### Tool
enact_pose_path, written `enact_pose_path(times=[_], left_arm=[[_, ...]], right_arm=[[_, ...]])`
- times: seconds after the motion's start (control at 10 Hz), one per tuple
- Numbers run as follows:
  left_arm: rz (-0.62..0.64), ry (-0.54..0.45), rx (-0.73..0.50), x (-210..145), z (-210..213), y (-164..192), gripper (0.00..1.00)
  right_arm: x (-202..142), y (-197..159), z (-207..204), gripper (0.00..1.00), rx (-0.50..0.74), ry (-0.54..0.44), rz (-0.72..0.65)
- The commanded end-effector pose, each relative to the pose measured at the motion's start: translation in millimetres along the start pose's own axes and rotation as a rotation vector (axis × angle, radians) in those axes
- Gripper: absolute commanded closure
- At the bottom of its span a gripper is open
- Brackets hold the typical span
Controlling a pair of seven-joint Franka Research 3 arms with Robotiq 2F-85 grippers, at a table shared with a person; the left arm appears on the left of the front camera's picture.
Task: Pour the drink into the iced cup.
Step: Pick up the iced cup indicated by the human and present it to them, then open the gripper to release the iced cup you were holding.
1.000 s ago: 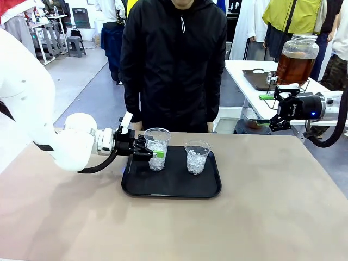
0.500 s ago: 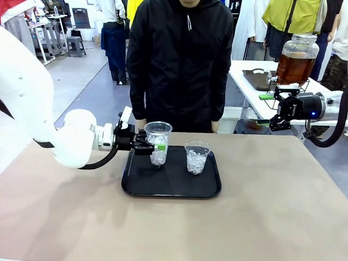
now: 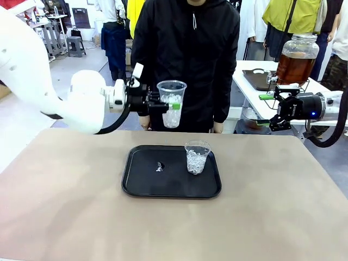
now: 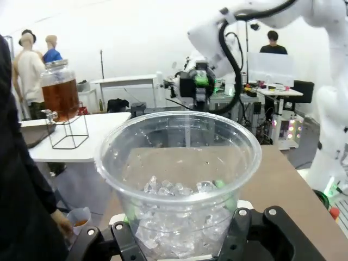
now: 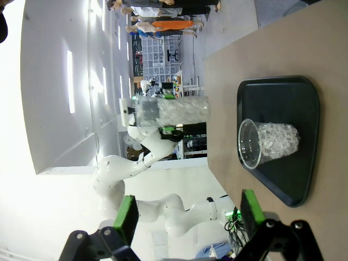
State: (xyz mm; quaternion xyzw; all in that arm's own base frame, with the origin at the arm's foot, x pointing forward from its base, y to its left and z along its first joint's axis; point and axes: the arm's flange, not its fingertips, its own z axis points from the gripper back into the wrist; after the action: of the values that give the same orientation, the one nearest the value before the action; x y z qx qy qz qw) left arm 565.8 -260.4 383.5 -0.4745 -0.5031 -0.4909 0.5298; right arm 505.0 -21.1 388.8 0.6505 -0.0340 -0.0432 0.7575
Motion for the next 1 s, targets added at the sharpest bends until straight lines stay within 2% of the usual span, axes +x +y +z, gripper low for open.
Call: enact_pose_path(times=[0.0,0.1,0.2,0.9], left_arm=[[0.046,0.015,0.024,8.5,-4.8,18.7,0.36],[0.077,0.034,0.021,14.6,-3.5,21.0,0.36],[0.019,0.004,0.018,10.7,-1.4,8.9,0.36],[0.019,0.004,0.018,10.7,-1.4,8.9,0.36]], right_arm=[[0.2,2.7,-0.1,0.0,0.002,-0.001,0.0],[0.2,2.7,-0.1,0.0,0.002,-0.001,0.0],[0.2,2.7,-0.1,0.0,0.002,-0.001,0.0],[0.2,2.7,-0.1,0.0,0.002,-0.001,0.0]])
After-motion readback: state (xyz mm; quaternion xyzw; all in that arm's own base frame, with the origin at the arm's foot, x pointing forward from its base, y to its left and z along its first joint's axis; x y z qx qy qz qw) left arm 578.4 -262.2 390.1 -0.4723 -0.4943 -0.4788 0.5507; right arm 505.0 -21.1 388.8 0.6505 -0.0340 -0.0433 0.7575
